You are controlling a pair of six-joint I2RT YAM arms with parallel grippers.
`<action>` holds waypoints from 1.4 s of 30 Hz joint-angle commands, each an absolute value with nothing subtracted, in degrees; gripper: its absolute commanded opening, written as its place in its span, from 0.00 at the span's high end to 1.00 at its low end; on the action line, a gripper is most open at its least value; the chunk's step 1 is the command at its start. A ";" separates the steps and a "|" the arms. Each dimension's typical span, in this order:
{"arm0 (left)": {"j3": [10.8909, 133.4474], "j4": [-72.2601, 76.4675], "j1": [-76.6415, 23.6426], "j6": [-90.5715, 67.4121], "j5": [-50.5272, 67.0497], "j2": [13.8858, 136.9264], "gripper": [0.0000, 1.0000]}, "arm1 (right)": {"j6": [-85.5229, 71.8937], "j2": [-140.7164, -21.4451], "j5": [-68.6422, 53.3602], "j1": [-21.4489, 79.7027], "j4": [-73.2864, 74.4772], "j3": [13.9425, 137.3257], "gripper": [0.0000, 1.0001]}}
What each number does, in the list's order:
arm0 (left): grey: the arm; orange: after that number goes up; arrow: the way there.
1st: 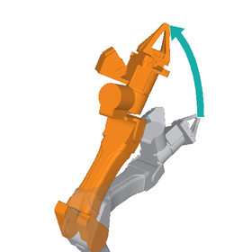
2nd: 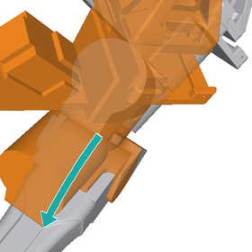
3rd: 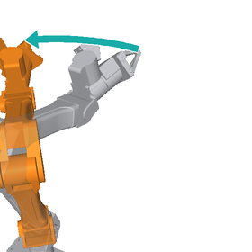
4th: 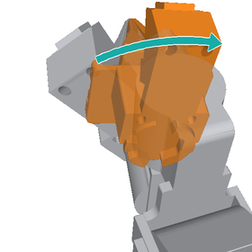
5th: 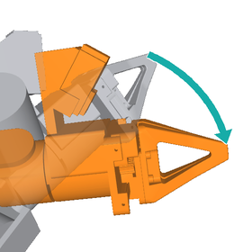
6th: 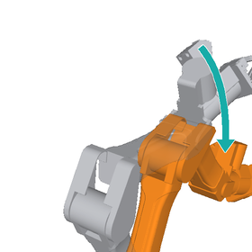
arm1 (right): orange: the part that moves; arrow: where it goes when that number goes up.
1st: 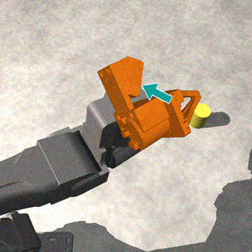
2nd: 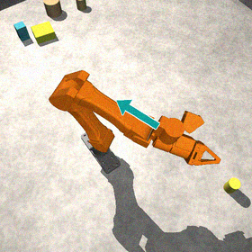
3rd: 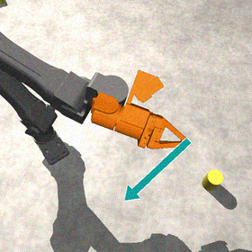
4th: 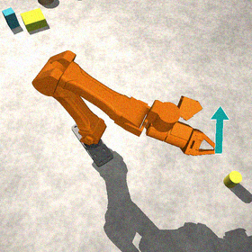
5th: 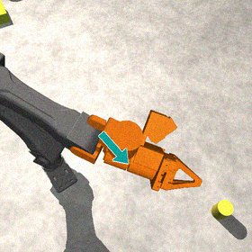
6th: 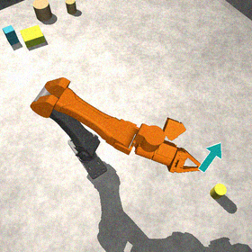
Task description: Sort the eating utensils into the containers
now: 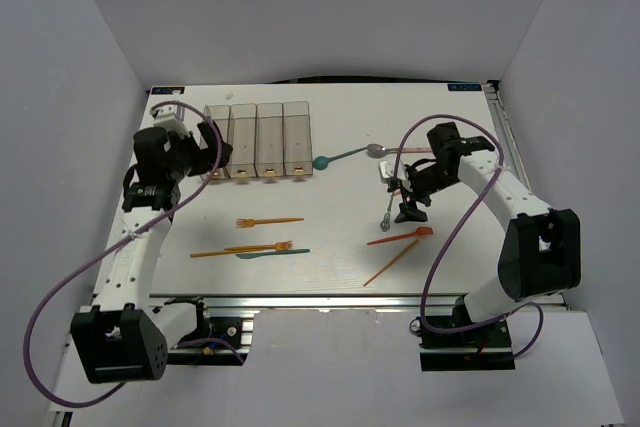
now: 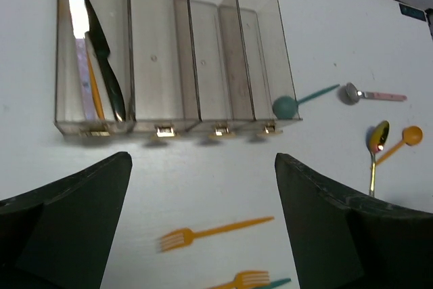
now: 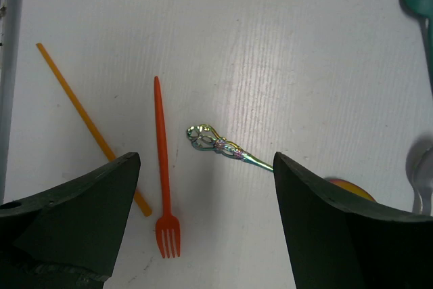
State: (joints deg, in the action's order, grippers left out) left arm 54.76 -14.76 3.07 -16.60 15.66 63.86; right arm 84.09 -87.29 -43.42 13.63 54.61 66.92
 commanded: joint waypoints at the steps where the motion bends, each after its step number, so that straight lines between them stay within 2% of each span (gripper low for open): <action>1: 49.76 -16.00 3.34 -21.17 18.89 58.99 0.02 | 90.69 -85.78 -43.68 13.62 59.15 66.01 0.15; 7: 45.79 -15.38 3.34 -22.76 21.00 53.62 0.02 | 93.78 -85.96 -44.21 13.71 61.44 65.04 0.16; 36: 44.91 -13.89 3.34 -26.37 26.89 55.72 0.02 | 87.72 -86.48 -45.97 14.15 57.83 65.56 0.18; 42: 43.60 -13.89 3.34 -27.68 29.18 55.37 0.02 | 85.36 -86.75 -45.44 19.15 57.57 66.53 0.21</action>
